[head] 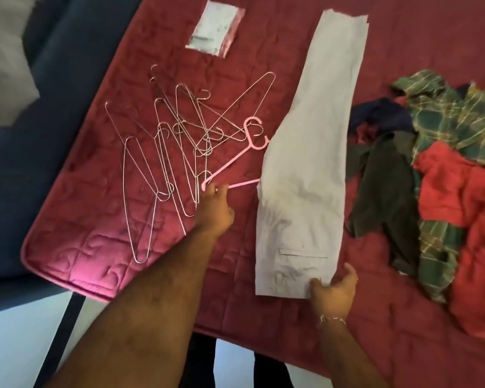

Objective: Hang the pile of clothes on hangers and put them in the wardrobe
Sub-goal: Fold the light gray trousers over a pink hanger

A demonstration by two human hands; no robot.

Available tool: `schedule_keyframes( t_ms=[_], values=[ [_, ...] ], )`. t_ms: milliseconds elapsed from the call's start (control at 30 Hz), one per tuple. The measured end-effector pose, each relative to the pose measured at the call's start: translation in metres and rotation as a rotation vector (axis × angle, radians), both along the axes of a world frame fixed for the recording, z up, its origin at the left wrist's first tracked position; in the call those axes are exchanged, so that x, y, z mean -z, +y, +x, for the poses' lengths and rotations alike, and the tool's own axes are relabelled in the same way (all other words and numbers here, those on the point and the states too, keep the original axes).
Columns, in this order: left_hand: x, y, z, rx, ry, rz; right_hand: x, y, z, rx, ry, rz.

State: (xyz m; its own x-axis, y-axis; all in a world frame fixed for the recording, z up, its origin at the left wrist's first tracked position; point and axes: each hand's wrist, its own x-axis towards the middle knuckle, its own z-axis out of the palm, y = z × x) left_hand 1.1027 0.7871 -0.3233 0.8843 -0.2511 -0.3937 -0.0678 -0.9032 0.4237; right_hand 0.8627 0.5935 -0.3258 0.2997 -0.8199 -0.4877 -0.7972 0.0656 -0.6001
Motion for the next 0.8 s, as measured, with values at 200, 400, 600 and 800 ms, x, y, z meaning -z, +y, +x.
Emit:
schedule_keyframes(
  t_ms=[200,400,600,800],
  values=[
    [0.049,-0.008,0.037,0.098,-0.053,0.262,0.045,-0.001,-0.011,0.206,-0.082,0.354],
    [0.052,-0.023,0.042,0.071,-0.151,0.24,0.045,-0.002,-0.008,0.244,-0.082,0.493],
    [0.015,0.056,-0.033,-0.197,-0.031,0.169,0.023,-0.003,-0.003,0.25,-0.024,0.564],
    [-0.022,0.147,-0.159,-0.504,-0.003,0.054,0.0,-0.002,0.006,0.24,-0.013,0.627]
  ],
)
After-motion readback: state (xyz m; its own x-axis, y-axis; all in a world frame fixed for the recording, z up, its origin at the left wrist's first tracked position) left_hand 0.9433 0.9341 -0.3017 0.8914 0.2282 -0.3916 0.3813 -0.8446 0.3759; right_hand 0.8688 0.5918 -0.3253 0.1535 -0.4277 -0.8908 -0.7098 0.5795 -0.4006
